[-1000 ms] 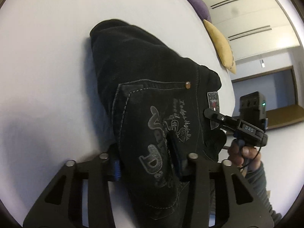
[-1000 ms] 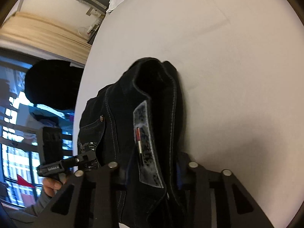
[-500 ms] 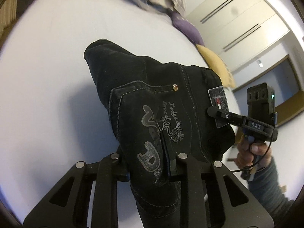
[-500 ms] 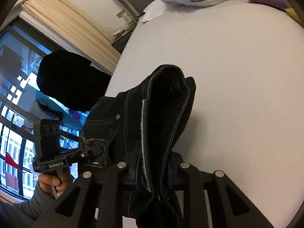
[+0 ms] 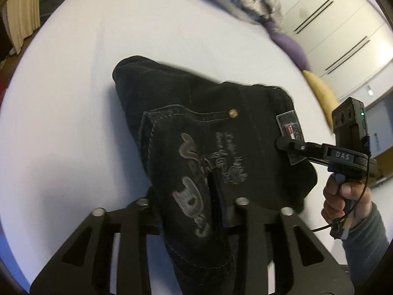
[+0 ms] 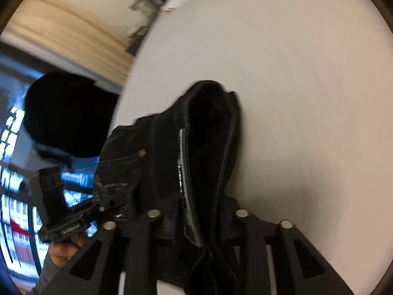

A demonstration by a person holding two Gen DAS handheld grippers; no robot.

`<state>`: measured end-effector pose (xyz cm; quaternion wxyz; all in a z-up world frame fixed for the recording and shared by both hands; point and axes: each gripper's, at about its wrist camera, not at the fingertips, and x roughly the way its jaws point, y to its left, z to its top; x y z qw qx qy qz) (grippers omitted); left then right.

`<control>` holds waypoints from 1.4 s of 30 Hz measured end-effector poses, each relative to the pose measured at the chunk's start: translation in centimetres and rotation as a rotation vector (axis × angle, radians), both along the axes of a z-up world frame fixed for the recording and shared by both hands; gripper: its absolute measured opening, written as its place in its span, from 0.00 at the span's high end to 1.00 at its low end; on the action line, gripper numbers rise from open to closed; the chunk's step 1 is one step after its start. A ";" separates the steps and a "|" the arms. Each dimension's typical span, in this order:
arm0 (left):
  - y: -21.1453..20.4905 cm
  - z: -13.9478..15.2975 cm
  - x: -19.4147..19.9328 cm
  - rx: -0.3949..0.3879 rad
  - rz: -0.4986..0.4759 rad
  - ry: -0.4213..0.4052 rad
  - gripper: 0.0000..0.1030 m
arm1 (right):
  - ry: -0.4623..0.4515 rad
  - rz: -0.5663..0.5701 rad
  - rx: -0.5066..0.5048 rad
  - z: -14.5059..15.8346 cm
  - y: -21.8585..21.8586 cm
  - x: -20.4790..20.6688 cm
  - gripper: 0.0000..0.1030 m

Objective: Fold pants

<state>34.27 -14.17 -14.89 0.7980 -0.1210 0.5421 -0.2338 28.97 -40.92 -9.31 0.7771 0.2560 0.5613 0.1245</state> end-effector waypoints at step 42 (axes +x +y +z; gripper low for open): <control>4.3 33.7 -48.7 0.327 0.314 -0.741 0.00 | -0.832 -0.218 -0.687 33.5 14.4 -40.8 0.00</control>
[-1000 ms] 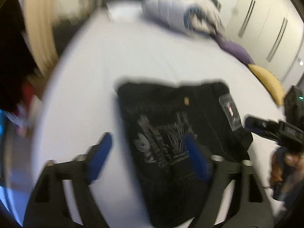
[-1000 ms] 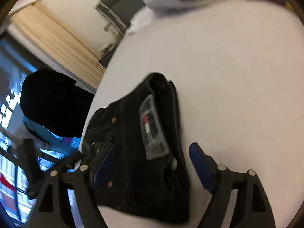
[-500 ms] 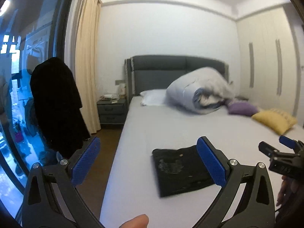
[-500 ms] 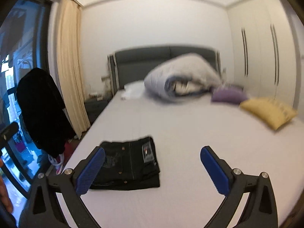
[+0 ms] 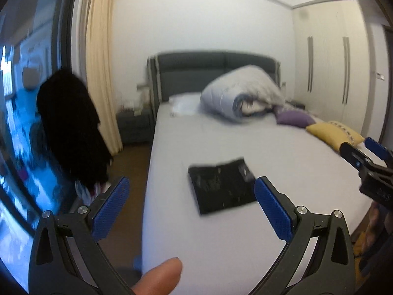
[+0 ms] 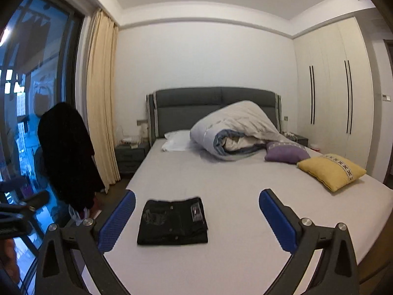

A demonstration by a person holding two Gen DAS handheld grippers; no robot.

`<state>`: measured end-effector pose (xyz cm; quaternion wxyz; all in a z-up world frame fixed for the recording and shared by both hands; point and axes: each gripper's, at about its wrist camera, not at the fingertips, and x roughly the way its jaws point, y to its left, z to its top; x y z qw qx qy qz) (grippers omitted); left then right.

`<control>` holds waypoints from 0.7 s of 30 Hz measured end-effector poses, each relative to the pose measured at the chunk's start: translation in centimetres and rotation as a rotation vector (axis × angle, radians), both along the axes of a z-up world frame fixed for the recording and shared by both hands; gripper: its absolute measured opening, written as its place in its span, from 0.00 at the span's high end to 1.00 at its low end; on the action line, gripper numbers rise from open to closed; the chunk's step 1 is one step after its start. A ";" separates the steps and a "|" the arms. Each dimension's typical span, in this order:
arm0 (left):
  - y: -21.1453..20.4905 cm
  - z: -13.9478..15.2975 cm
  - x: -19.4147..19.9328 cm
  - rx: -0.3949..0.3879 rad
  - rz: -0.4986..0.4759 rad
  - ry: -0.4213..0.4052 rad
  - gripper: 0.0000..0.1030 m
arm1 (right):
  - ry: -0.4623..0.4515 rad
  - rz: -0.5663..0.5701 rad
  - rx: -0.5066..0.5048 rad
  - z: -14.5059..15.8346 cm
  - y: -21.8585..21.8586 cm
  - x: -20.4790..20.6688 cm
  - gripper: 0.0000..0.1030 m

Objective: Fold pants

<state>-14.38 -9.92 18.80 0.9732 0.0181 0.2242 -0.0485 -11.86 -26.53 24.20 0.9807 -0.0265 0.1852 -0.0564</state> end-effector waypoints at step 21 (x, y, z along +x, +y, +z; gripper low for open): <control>-1.7 -12.2 10.0 -0.061 0.073 0.387 0.00 | 0.353 -0.071 0.045 -7.9 -0.1 3.5 0.00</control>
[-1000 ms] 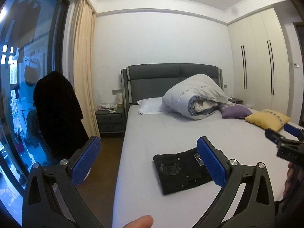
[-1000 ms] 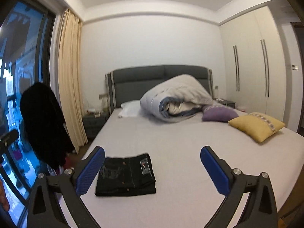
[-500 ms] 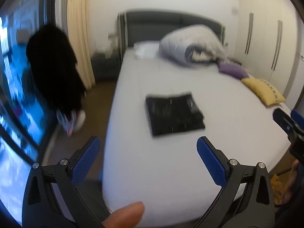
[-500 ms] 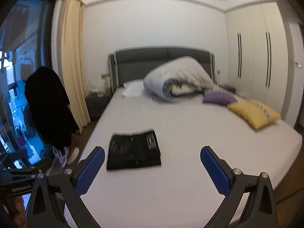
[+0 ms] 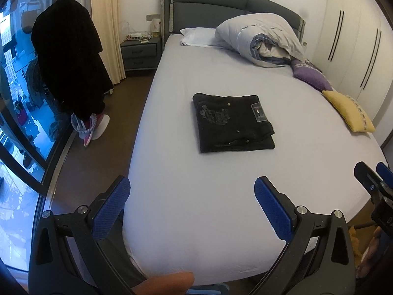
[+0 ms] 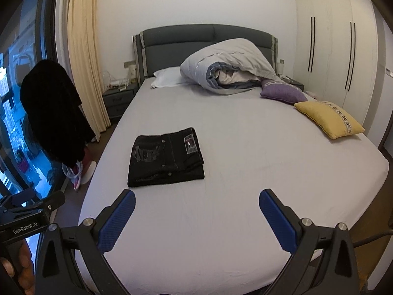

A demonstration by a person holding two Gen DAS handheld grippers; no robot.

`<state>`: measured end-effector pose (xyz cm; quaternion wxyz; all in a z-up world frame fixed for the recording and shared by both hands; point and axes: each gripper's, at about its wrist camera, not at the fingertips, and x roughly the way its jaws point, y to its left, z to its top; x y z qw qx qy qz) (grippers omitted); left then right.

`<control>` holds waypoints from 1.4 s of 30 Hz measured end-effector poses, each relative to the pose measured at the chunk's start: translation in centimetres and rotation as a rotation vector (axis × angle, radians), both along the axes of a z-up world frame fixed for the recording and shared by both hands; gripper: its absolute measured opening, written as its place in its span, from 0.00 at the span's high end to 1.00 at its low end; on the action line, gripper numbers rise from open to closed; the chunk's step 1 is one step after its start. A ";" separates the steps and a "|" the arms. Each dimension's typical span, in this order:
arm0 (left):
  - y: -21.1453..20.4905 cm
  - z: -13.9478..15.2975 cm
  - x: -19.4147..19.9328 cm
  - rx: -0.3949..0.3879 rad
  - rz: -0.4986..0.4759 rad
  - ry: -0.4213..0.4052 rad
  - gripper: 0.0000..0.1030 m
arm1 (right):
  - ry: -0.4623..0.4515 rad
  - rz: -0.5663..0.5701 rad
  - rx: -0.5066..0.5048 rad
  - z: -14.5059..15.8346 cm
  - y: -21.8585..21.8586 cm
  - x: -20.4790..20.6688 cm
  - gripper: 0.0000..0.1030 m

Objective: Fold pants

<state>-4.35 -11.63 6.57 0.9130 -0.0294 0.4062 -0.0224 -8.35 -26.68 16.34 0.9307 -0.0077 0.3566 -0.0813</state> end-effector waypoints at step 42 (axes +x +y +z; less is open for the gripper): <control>-0.3 -3.2 1.8 0.054 0.014 0.045 0.00 | 0.095 0.022 0.012 -2.4 1.0 0.7 0.00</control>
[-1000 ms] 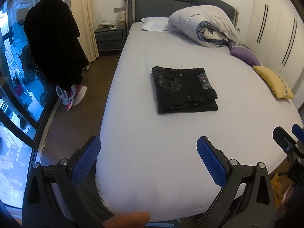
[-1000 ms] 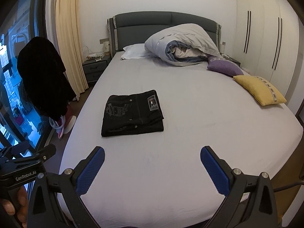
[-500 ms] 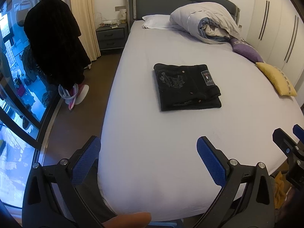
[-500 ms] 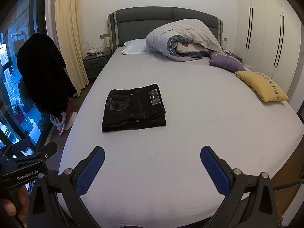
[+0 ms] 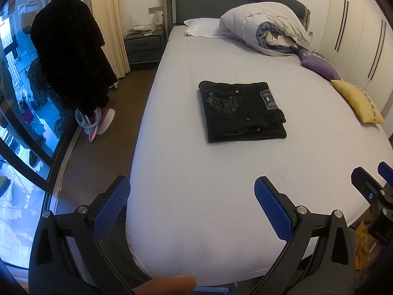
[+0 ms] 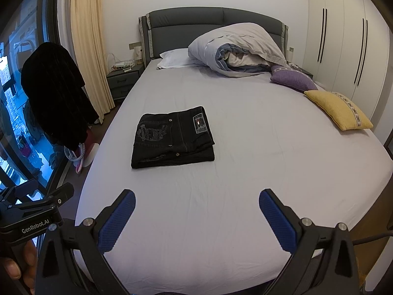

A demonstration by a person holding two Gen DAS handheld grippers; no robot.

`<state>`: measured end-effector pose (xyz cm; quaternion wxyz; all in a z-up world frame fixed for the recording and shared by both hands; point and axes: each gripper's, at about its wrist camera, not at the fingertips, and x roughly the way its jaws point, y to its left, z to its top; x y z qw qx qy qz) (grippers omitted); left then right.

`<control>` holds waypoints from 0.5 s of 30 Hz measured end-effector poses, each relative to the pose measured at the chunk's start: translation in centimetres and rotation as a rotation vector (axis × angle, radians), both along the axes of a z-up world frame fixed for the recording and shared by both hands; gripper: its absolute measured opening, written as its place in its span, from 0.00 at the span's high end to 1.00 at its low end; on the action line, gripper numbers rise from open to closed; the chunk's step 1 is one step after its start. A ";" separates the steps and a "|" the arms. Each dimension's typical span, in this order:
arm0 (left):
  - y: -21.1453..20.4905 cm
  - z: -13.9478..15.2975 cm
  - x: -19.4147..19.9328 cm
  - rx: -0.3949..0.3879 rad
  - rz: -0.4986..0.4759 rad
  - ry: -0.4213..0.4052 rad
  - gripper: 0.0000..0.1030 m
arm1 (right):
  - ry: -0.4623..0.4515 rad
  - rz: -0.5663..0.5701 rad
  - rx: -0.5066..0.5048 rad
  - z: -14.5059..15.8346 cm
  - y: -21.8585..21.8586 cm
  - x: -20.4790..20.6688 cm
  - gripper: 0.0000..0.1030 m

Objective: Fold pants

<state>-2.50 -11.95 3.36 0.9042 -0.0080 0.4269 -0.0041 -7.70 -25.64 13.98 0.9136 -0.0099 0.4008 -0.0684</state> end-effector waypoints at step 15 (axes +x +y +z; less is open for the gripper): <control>0.1 0.0 0.1 0.000 -0.001 -0.001 0.00 | 0.003 0.000 0.002 -0.3 -0.1 -0.2 0.00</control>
